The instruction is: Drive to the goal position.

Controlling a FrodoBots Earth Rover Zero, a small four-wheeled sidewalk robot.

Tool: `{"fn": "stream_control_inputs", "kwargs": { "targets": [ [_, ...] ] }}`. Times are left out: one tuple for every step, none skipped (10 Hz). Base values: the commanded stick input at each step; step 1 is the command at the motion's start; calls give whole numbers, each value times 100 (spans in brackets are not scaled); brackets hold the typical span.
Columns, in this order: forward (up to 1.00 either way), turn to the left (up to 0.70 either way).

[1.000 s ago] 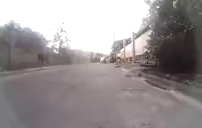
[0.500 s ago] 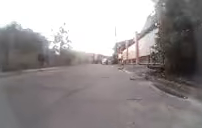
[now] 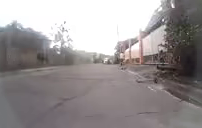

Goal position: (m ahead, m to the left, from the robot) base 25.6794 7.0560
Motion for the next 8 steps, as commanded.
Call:
{"fn": "stream_control_inputs", "kwargs": {
  "targets": [
    [100,0],
    [100,0],
    [100,-25],
    [100,-40],
    [100,-40],
    [100,-40],
    [100,-40],
    [100,0]
  ]
}}
